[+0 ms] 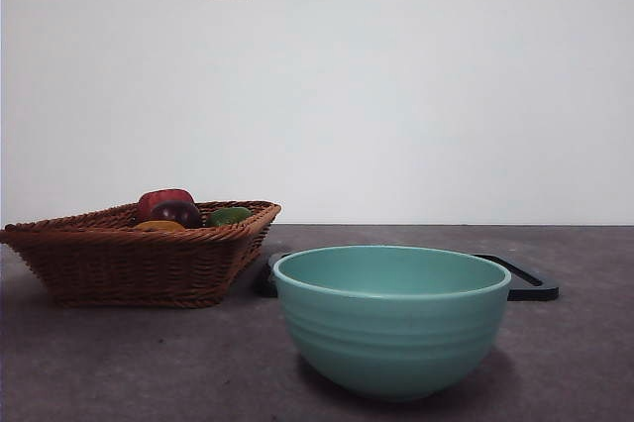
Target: Pick up the wifruite, put it on the bowl, pick up the plate, put it on desk
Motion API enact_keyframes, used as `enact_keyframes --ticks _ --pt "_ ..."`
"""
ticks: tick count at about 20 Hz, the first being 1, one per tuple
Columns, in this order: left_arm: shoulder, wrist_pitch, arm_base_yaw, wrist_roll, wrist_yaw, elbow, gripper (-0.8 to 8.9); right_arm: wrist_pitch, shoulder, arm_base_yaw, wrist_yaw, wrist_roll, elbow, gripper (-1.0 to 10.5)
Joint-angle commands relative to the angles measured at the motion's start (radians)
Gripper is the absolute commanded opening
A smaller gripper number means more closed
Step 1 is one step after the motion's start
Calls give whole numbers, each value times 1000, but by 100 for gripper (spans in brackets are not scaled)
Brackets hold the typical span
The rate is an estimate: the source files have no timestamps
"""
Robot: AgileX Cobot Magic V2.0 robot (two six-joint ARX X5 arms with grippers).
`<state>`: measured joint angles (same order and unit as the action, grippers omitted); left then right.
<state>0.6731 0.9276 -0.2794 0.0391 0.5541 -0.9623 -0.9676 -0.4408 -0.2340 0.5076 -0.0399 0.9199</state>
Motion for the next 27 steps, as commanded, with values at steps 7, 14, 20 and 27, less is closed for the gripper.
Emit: enact_keyframes --ticks 7,14,20,27 --pt "4 -8 -3 -15 7 -26 625 11 -6 -3 -40 11 16 592" --pt "21 -11 -3 40 -15 -27 623 10 -6 -3 -37 10 16 591" --pt "175 56 -3 71 -186 -105 623 11 -6 -3 -37 2 16 591" --pt "518 105 -3 123 -393 -300 622 33 -6 -3 -37 -10 16 591"
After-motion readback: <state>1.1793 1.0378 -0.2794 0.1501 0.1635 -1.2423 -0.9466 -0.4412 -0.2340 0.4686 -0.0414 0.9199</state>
